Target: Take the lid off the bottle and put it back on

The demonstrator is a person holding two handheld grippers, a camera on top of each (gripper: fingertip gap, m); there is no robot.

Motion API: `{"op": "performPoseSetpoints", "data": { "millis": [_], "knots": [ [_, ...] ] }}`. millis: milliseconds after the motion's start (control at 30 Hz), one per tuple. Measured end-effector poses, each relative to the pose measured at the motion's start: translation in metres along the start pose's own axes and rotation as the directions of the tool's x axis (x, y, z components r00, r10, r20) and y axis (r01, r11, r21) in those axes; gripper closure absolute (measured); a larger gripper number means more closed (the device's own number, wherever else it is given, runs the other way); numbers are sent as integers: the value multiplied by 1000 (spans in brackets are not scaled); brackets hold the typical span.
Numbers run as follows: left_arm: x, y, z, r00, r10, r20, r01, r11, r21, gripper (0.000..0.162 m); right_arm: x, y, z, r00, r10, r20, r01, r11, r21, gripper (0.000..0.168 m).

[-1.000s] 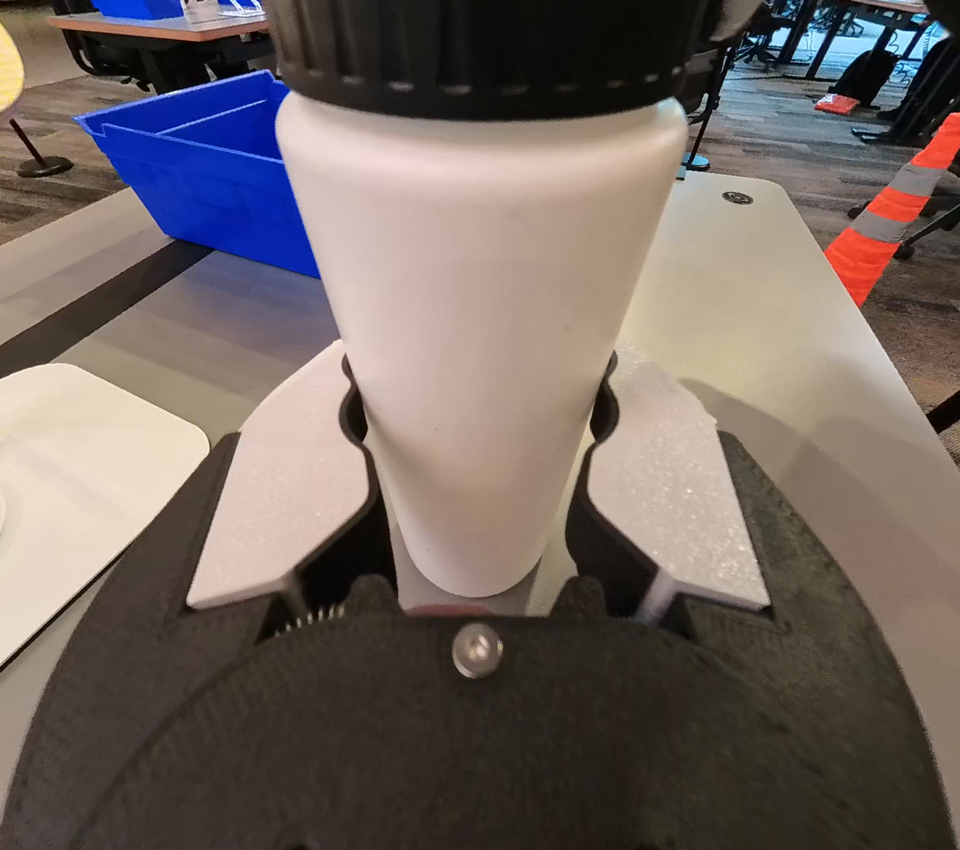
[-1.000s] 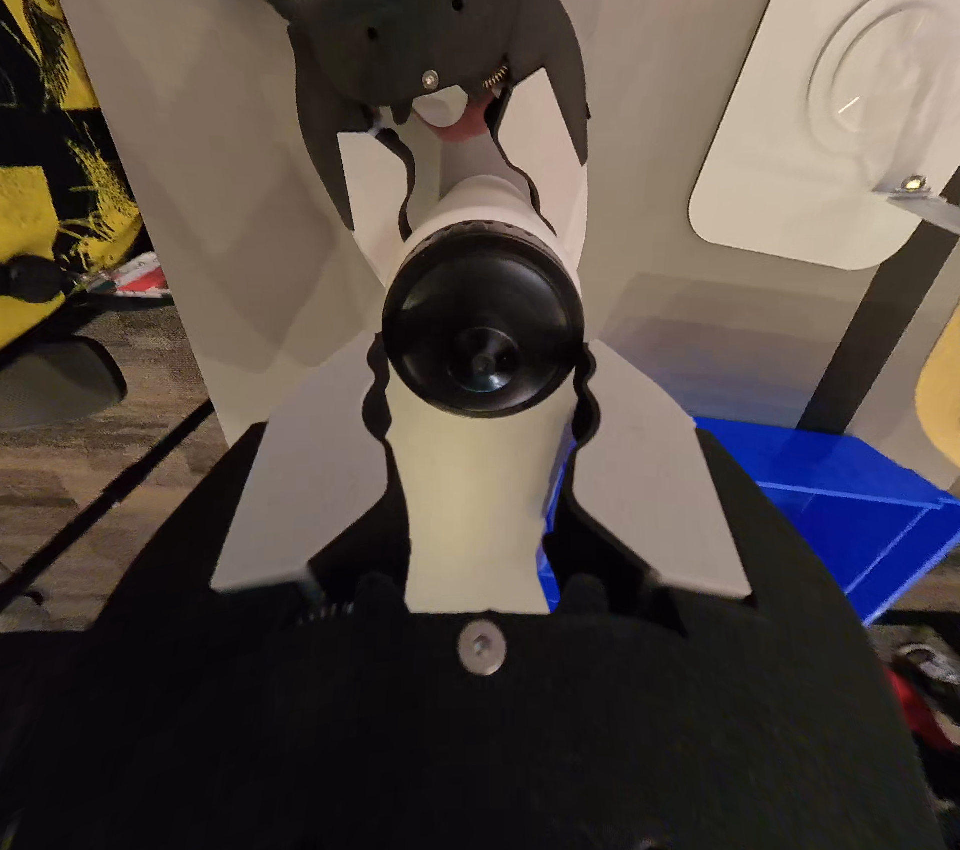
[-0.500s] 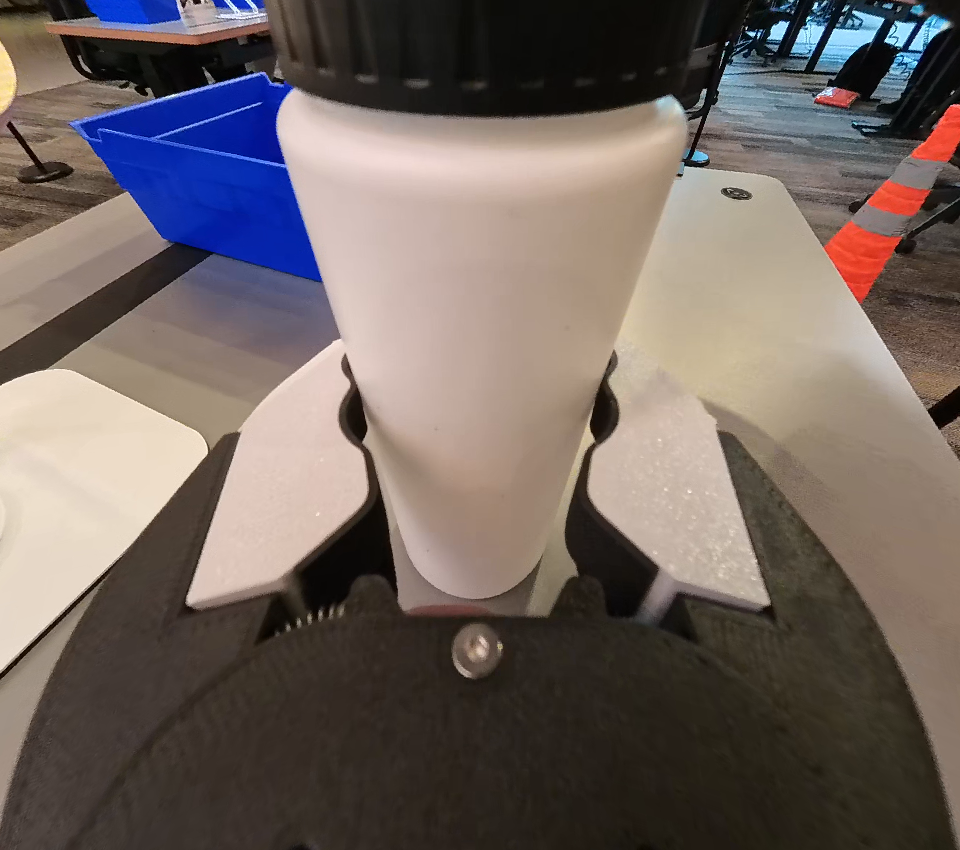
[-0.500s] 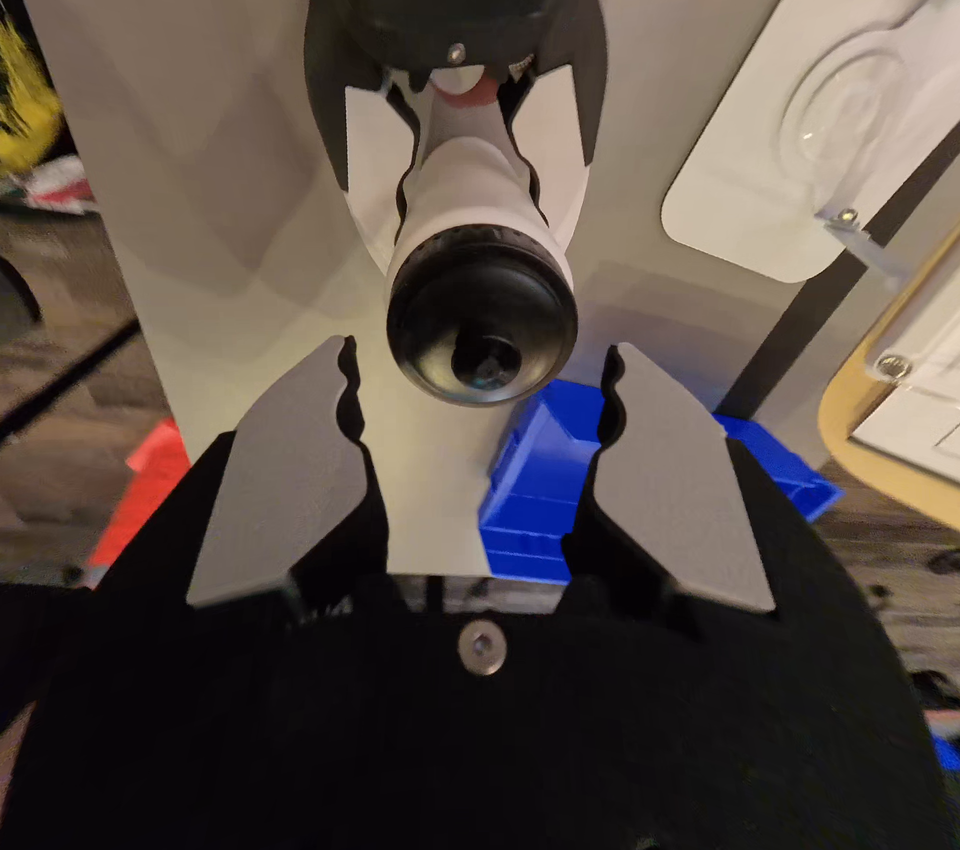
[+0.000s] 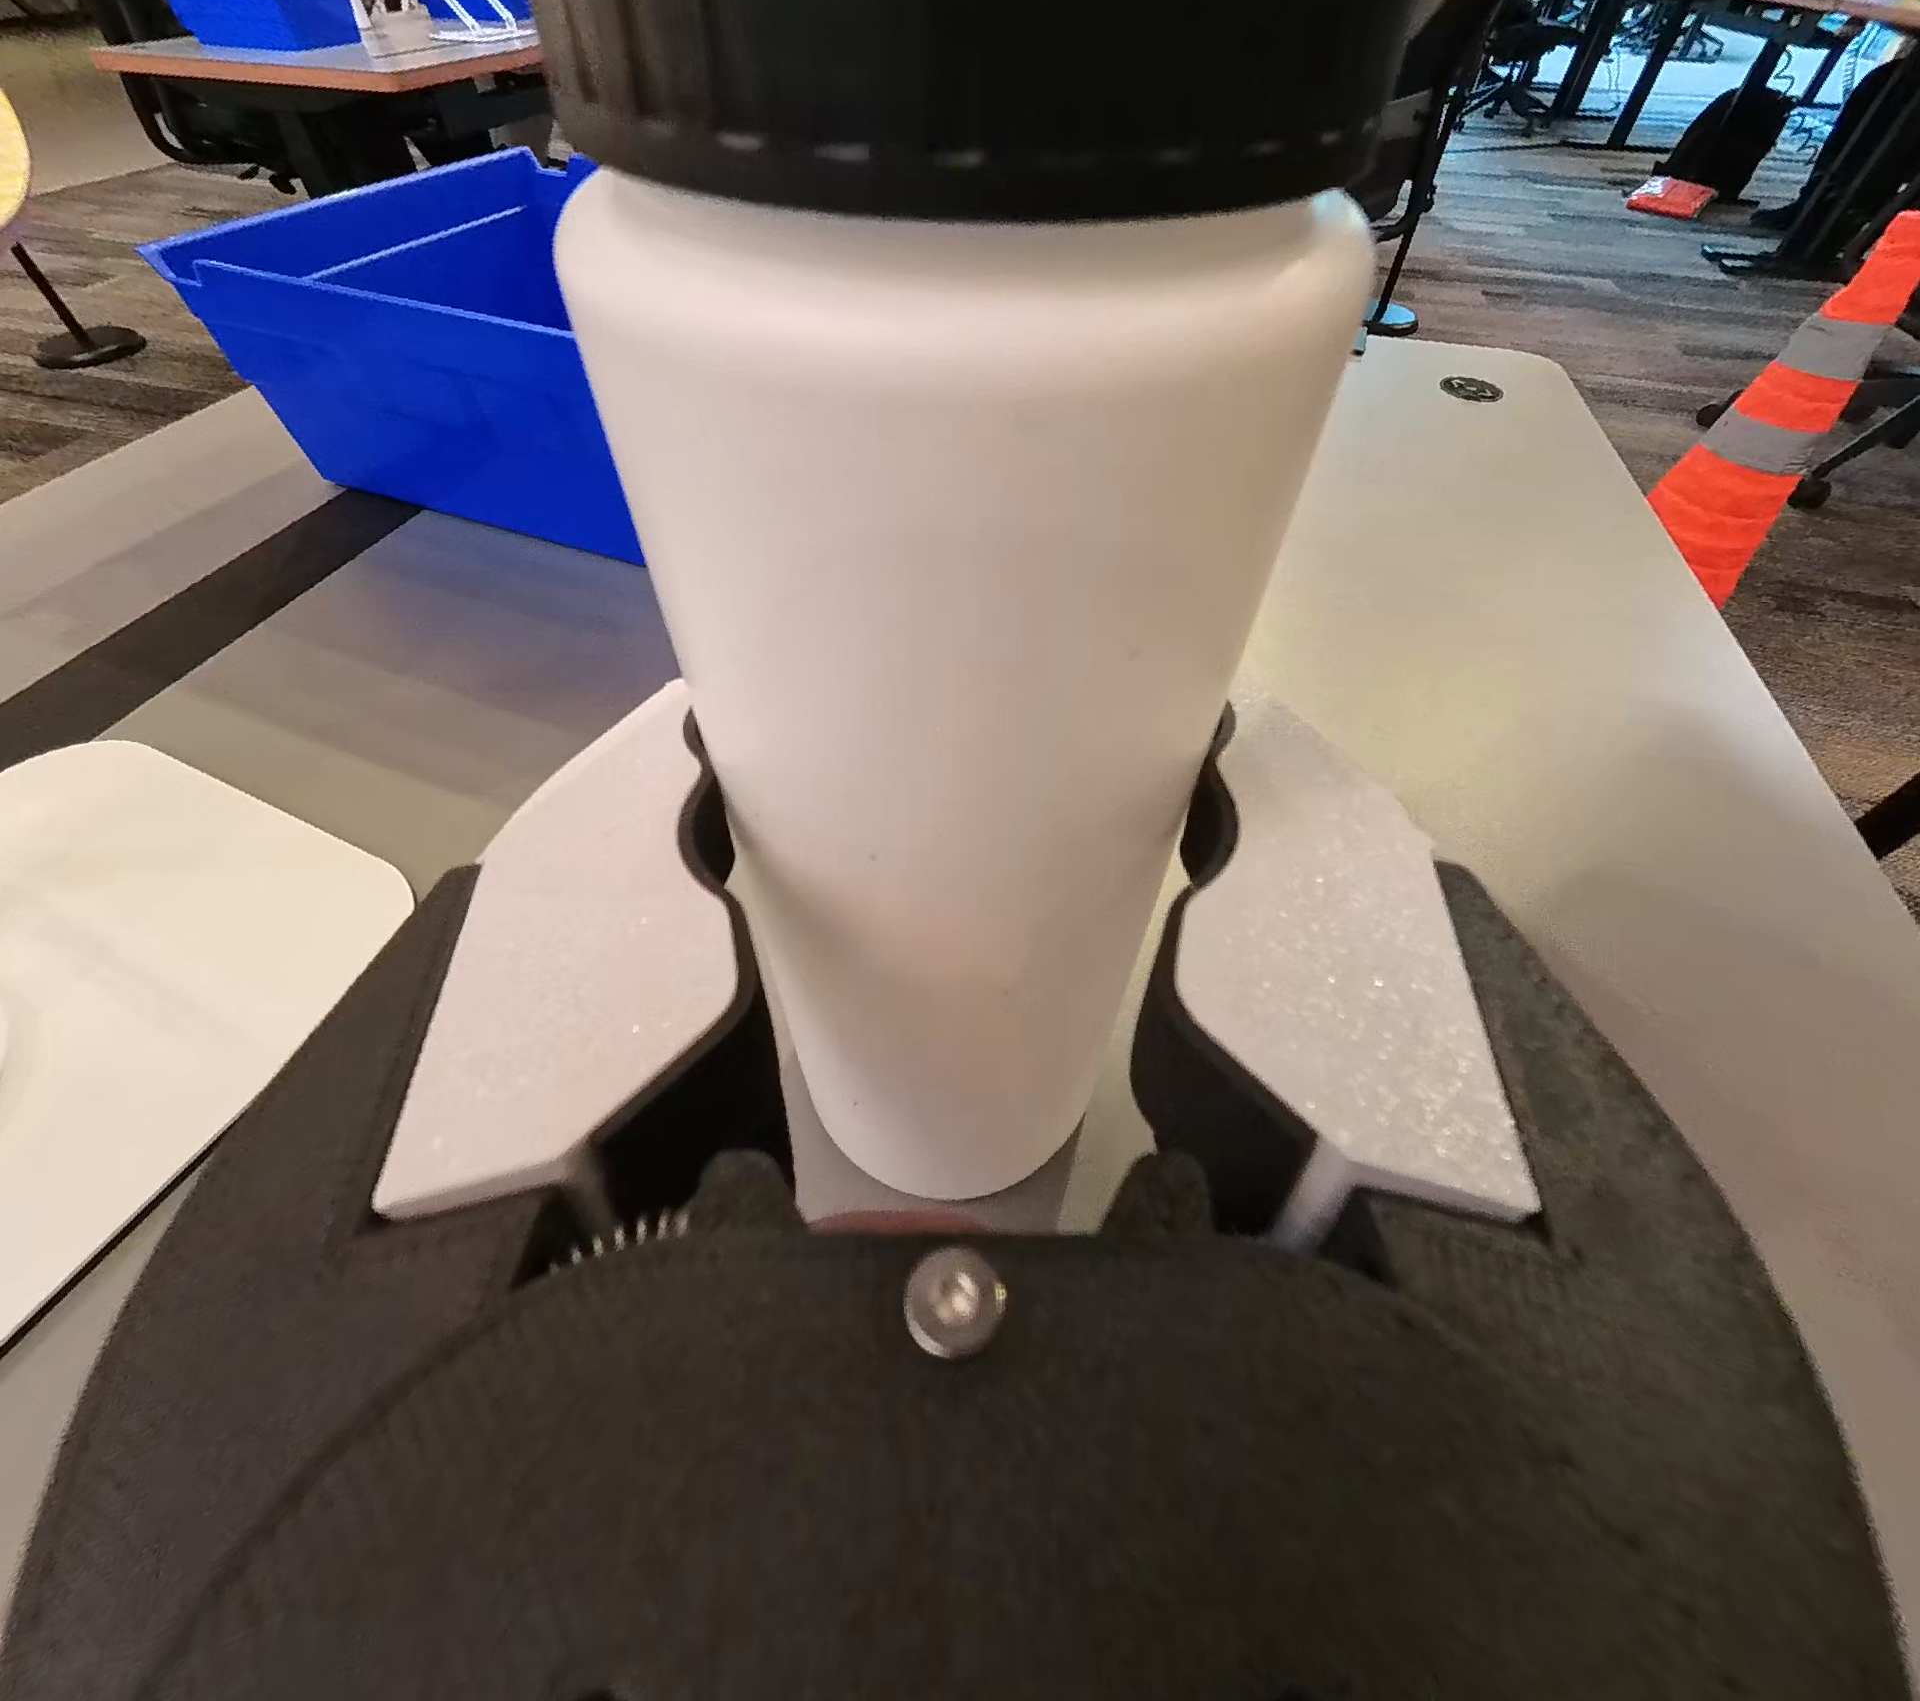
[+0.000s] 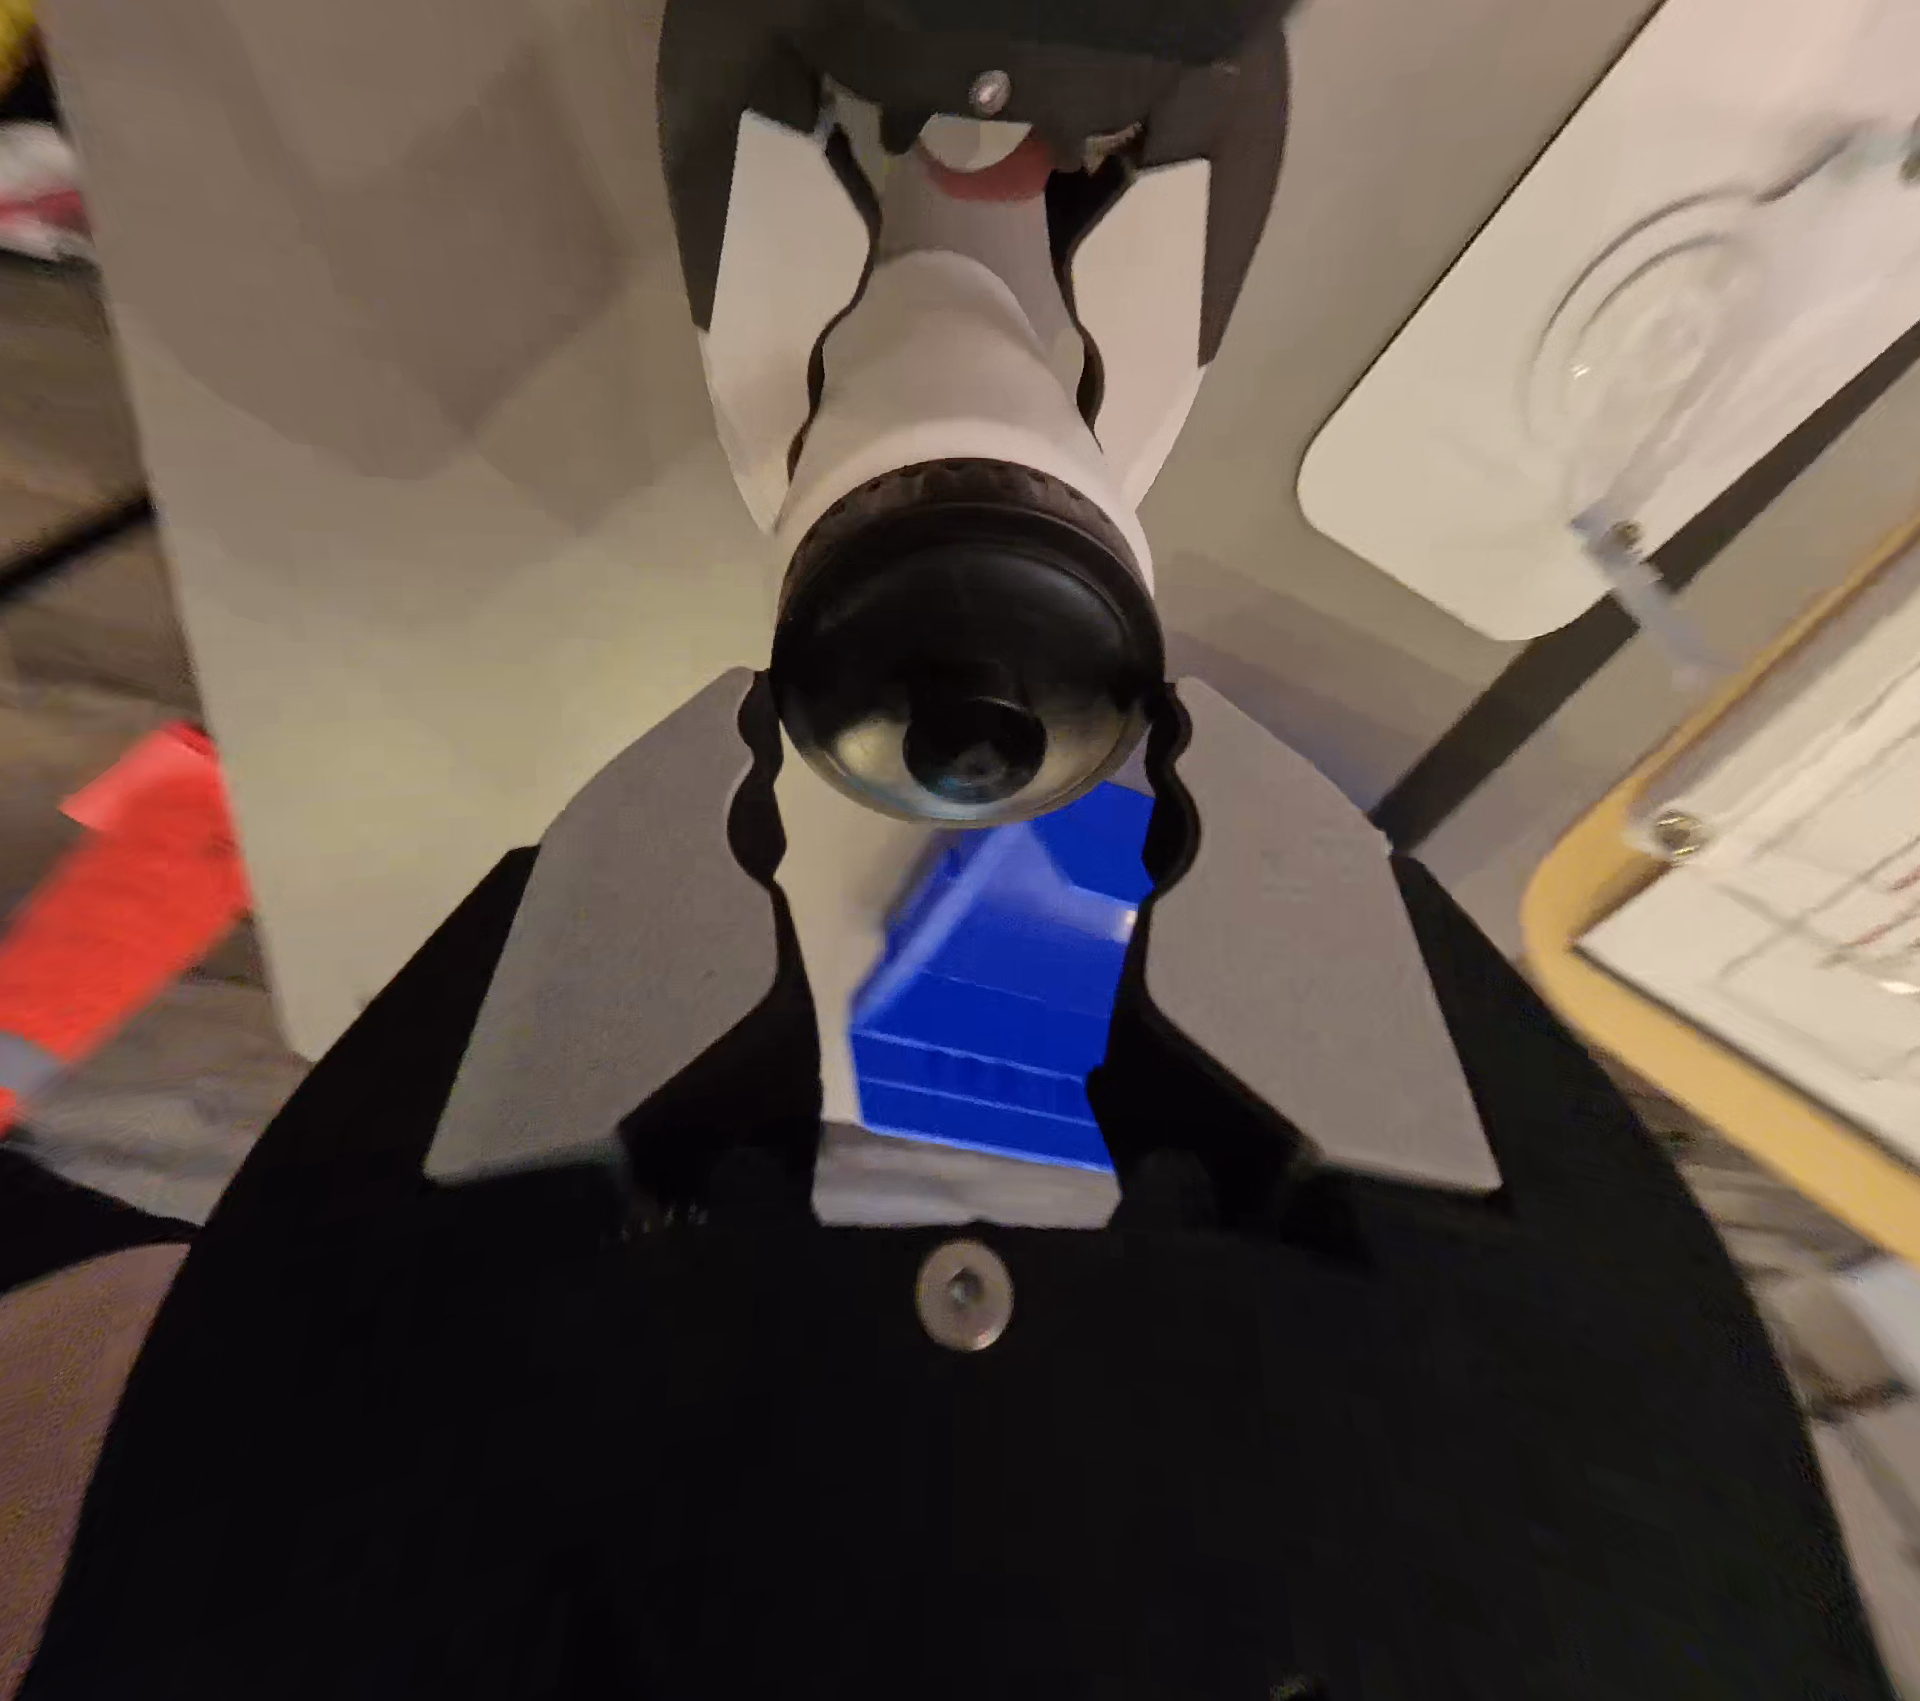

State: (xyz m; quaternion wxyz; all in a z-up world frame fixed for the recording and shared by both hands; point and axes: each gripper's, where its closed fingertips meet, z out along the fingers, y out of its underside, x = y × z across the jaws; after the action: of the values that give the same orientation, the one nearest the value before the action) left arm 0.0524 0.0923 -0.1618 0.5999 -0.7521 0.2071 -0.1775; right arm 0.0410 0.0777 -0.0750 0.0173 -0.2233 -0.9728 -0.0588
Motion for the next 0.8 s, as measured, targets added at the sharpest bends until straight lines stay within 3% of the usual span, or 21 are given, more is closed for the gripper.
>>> {"op": "performPoseSetpoints", "data": {
  "millis": [100, 200, 300, 400, 500, 600, 800],
  "knots": [
    [-1, 0, 0, 1000, -5, -1, 5, 1000, 2, 76, 2, 0, 1, 998, -44, -33, 41, 996, -81, 99],
    [0, 0, 0, 1000, 2, 0, -2, 1000, -1, 76, 2, -6, -2, 996, 92, -15, -92, 996, -11, 88],
    [0, 0, 0, 1000, 1, 0, -1, 1000, -1, 76, -3, -4, -5, 964, 263, 29, -264, 963, 58, 67],
    [0, 0, 0, 1000, 1, -1, -1, 1000, -1, 76, -5, -5, -3, 926, 372, 63, -377, 921, 100, 88],
    [1, 0, 1, 1000, 2, -2, -2, 1000, -2, 76, -3, -5, 1, 919, 386, 72, -392, 913, 109, 98],
    [0, 0, 0, 1000, -3, -3, 3, 1000, 1, 76, -2, -5, 1, 956, 289, 57, -293, 951, 94, 99],
    [1, 0, 1, 1000, 6, -1, -6, 1000, -1, 76, -3, -1, 1, 993, -113, -19, 111, 991, -77, 99]
  ]
}}
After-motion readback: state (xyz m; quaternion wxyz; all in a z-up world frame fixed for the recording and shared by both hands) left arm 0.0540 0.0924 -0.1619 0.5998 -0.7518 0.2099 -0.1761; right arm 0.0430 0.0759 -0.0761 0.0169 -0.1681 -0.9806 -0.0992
